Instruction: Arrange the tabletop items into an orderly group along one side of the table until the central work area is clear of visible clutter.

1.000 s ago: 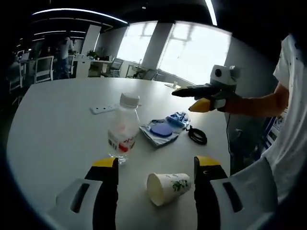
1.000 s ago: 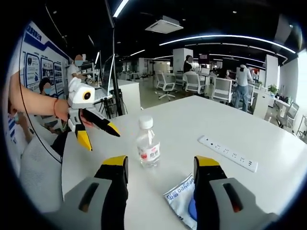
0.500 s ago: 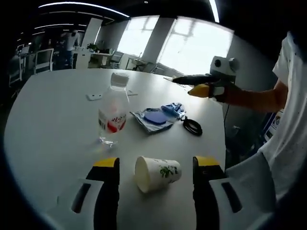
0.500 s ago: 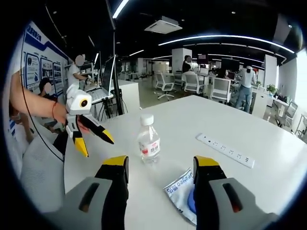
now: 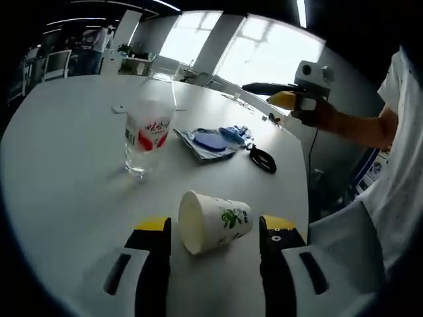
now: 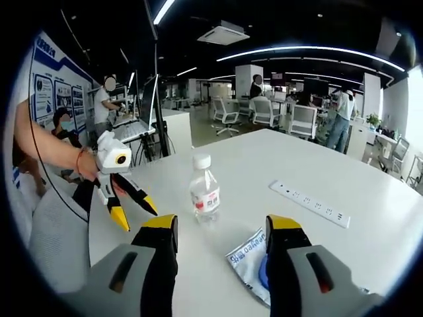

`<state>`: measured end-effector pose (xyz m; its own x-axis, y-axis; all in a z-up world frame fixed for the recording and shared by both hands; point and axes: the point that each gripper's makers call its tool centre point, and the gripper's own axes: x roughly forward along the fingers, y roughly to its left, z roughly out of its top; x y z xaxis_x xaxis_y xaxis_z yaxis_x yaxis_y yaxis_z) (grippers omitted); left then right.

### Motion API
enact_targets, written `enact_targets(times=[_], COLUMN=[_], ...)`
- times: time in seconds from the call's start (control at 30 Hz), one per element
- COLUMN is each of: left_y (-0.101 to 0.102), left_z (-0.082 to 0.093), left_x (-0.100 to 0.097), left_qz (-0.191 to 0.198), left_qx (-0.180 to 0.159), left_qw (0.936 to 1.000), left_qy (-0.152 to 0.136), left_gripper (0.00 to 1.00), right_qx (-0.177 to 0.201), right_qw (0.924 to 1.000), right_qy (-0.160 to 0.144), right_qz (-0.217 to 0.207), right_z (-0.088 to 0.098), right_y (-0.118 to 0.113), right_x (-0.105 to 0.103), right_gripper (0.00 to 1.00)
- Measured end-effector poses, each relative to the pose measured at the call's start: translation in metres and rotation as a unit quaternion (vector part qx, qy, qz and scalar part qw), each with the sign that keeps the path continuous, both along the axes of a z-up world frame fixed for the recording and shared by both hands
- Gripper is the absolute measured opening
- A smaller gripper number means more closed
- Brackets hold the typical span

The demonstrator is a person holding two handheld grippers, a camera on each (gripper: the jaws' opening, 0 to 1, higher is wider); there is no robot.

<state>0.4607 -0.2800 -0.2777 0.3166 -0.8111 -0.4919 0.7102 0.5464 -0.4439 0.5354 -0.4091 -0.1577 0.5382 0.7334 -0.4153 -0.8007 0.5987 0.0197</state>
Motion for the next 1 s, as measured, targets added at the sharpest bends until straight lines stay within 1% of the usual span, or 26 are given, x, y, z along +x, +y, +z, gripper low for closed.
enact_targets(times=[0.17, 0.27, 0.4, 0.47, 0.53, 0.63, 0.67, 0.73, 0.77, 0.8, 0.87, 0.97, 1.0], left_y=[-0.004, -0.006, -0.009, -0.009, -0.009, -0.009, -0.009, -0.009, -0.009, -0.010, -0.012, -0.014, -0.015], left_z=[-0.010, -0.014, -0.016, -0.018, -0.019, -0.019, -0.019, -0.019, -0.020, -0.020, -0.021, -0.019, -0.019], left_x=[-0.003, -0.004, -0.004, -0.003, -0.002, -0.002, -0.003, -0.003, -0.002, -0.003, -0.003, -0.004, -0.004], left_qz=[-0.009, -0.015, -0.019, -0.025, -0.027, -0.033, -0.034, -0.041, -0.042, -0.050, -0.055, -0.060, -0.064], left_qx=[-0.003, -0.009, -0.020, -0.015, -0.021, -0.020, -0.023, -0.020, -0.020, -0.021, -0.021, -0.030, -0.030], left_qw=[0.9999, 0.9997, 0.9994, 0.9993, 0.9991, 0.9990, 0.9987, 0.9986, 0.9986, 0.9981, 0.9979, 0.9974, 0.9972], left_qy=[0.011, 0.018, 0.022, 0.022, 0.025, 0.025, 0.030, 0.027, 0.027, 0.027, 0.026, 0.027, 0.023], left_gripper=[0.49, 0.43, 0.38, 0.35, 0.33, 0.29, 0.29, 0.26, 0.24, 0.20, 0.15, 0.06, 0.04], right_qx=[-0.003, -0.003, -0.005, -0.008, -0.008, -0.010, -0.010, -0.010, -0.011, -0.010, -0.012, -0.012, -0.013], right_qw=[1.0000, 1.0000, 1.0000, 1.0000, 1.0000, 0.9999, 0.9999, 0.9999, 0.9999, 0.9999, 0.9999, 0.9999, 0.9999], right_qy=[0.000, 0.001, 0.001, 0.004, 0.004, 0.006, 0.007, 0.008, 0.008, 0.010, 0.010, 0.011, 0.010], right_qz=[0.000, 0.000, -0.001, -0.001, -0.001, -0.001, 0.000, 0.001, 0.001, 0.002, 0.004, 0.003, 0.003], right_z=[-0.001, -0.001, -0.003, -0.006, -0.007, -0.009, -0.010, -0.010, -0.010, -0.011, -0.012, -0.012, -0.012], right_y=[0.001, 0.001, 0.001, 0.000, 0.000, 0.000, 0.000, 0.001, 0.001, 0.002, 0.003, 0.003, 0.003], right_x=[0.000, 0.000, 0.001, 0.001, 0.002, 0.003, 0.003, 0.004, 0.004, 0.004, 0.004, 0.004, 0.005], right_gripper=[0.52, 0.52, 0.51, 0.51, 0.50, 0.50, 0.50, 0.49, 0.49, 0.49, 0.49, 0.48, 0.48])
